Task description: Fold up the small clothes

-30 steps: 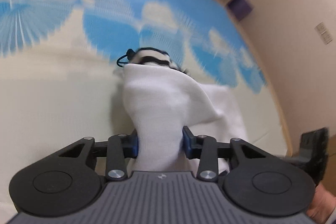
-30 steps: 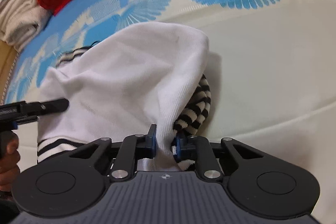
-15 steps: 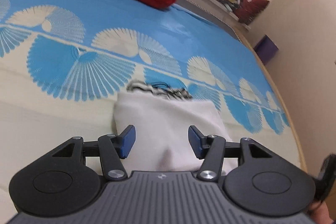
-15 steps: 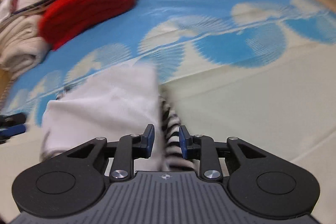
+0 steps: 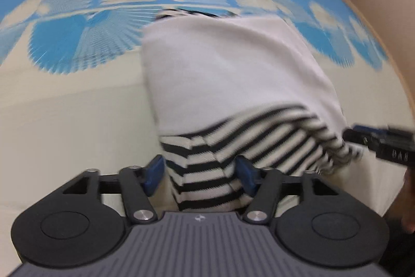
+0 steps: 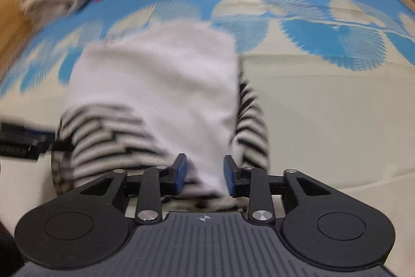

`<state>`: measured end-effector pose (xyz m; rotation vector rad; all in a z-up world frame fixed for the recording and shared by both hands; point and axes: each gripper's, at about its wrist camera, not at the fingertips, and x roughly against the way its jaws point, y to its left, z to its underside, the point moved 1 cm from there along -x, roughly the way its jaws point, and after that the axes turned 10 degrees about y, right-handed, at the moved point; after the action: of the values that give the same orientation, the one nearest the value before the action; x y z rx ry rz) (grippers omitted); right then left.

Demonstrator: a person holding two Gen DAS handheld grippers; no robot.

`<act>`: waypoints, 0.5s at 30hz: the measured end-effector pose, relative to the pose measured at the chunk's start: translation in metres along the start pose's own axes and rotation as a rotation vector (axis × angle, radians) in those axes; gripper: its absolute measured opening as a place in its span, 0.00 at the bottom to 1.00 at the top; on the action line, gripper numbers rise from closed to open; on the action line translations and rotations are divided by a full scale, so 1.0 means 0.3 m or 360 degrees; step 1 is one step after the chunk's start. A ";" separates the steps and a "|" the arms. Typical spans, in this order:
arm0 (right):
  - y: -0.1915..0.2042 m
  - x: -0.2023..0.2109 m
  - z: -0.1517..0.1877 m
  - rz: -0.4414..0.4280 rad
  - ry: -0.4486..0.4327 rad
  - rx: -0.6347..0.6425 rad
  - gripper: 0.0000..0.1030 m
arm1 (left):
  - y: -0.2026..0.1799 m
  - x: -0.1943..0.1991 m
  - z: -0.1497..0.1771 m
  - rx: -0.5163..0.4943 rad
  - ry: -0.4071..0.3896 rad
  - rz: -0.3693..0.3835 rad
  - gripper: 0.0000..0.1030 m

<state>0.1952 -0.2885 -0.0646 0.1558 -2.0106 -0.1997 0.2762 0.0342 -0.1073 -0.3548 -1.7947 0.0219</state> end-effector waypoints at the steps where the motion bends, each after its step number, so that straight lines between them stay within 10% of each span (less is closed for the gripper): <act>1: -0.008 -0.005 -0.003 0.0046 0.0002 -0.0011 0.58 | 0.016 0.003 0.004 0.0034 0.0005 -0.0015 0.80; 7: -0.042 -0.113 0.011 0.0069 0.0261 -0.0108 0.61 | 0.012 -0.053 0.017 0.0026 0.0164 0.0075 0.76; 11: -0.048 -0.114 0.002 -0.0109 0.0280 -0.0172 0.15 | 0.026 -0.022 0.015 0.0047 0.0079 0.0112 0.38; 15: -0.041 -0.098 -0.001 -0.0331 0.0338 -0.0209 0.12 | 0.012 0.024 0.011 -0.0050 -0.0025 -0.0027 0.36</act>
<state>0.2083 -0.2947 -0.0930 0.2907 -1.7629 -0.4289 0.2722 0.0399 -0.1021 -0.3627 -1.8148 -0.0152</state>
